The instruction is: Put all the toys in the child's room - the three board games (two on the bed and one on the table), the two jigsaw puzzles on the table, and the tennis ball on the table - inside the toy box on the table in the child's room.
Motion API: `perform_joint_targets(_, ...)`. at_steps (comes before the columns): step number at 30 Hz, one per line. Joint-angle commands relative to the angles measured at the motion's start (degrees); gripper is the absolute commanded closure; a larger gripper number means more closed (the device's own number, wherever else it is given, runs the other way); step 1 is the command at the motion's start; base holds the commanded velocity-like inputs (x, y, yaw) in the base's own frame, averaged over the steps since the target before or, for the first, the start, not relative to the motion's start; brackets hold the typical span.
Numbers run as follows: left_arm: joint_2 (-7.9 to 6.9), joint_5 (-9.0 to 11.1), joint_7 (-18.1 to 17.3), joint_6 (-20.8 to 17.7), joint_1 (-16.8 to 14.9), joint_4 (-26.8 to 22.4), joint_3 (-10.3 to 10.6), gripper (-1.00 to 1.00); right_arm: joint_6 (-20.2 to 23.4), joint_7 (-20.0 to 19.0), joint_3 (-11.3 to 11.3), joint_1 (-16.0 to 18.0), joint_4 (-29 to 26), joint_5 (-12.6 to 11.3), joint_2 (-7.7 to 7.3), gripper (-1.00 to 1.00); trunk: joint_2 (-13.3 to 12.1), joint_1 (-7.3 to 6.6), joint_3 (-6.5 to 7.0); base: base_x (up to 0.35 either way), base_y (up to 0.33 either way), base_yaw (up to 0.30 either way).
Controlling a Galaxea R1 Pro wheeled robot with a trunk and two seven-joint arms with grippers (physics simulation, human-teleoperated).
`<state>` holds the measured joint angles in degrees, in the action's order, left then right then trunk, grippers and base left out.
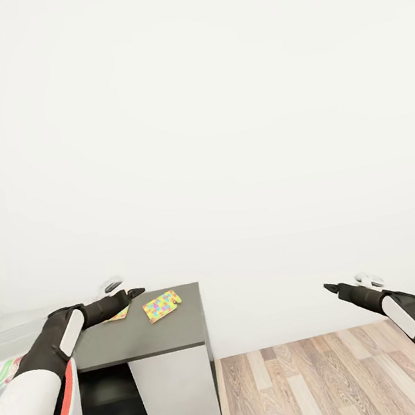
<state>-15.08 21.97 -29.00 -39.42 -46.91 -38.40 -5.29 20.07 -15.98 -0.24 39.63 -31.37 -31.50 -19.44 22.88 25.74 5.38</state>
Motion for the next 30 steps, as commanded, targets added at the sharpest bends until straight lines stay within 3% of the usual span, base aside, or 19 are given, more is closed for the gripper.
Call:
perform_joint_targets(1,0.15,0.10,0.11,-0.36,-0.02,0.00,-0.16,-1.00,0.36,-0.71,0.12,0.01,-0.17,-0.40,-0.17,-1.00,0.04,0.04,-0.03,0.149,-0.061,0.000)
perform_joint_targets(4,0.54,0.09,2.06,-0.33,-0.02,0.00,-0.16,-1.00,0.49,-6.99,0.48,-0.30,-1.21,-0.40,-1.12,-1.00,0.04,0.04,-0.03,0.170,-0.072,0.000)
perform_joint_targets(6,0.71,0.22,4.45,-0.28,-0.02,0.00,-0.16,-1.00,0.48,-16.03,0.75,-1.19,-2.11,-0.36,-2.27,-1.00,0.04,0.04,-0.03,0.142,-0.073,0.000)
perform_joint_targets(7,0.95,0.30,6.15,-0.29,-0.02,0.00,-0.16,-1.00,0.42,-23.03,1.00,-2.08,-2.52,-0.24,-3.03,-1.00,0.04,0.04,-0.03,0.084,-0.044,0.000)
perform_joint_targets(8,1.18,0.33,6.94,-0.29,-0.02,0.00,-0.16,-1.00,0.39,-26.54,1.13,-2.51,-2.67,-0.10,-3.37,-1.00,0.04,0.04,-0.03,0.067,-0.035,0.000)
perform_joint_targets(9,1.46,0.33,7.69,-0.29,-0.02,0.00,-0.16,-1.00,0.33,-32.96,1.35,-3.18,-2.91,0.42,-3.94,-1.00,0.04,0.04,-0.03,0.043,-0.023,0.000)
perform_joint_targets(11,2.93,0.27,10.17,-0.31,-0.02,0.00,-0.16,-1.00,0.29,-40.04,1.54,-3.77,-3.08,1.64,-4.48,-1.00,0.04,0.04,-0.03,0.028,-0.015,0.000)
perform_joint_targets(13,3.81,0.23,11.96,-0.31,-0.02,0.00,-0.21,-1.00,0.26,-43.85,1.58,-4.07,-3.15,2.89,-4.70,-1.00,0.04,0.04,-0.03,0.014,-0.008,0.000)
perform_joint_targets(18,5.55,0.20,18.19,-0.29,-0.02,0.00,-0.18,-1.00,0.24,-47.19,1.37,-4.34,-2.96,4.27,-4.67,-1.00,0.04,0.04,-0.03,0.005,-0.003,0.000)
perform_joint_targets(23,7.27,0.26,24.75,-0.27,-0.02,0.00,-0.17,-1.00,0.23,-47.84,1.42,-4.38,-2.72,4.56,-4.72,-1.00,0.04,0.04,-0.03,0.000,0.000,0.000)
perform_joint_targets(30,8.11,0.27,27.43,0.10,-0.02,0.00,-0.21,-1.00,-0.40,-48.01,1.54,-4.39,-2.65,4.75,-4.54,-1.00,0.04,0.04,-0.03,0.000,0.000,0.000)
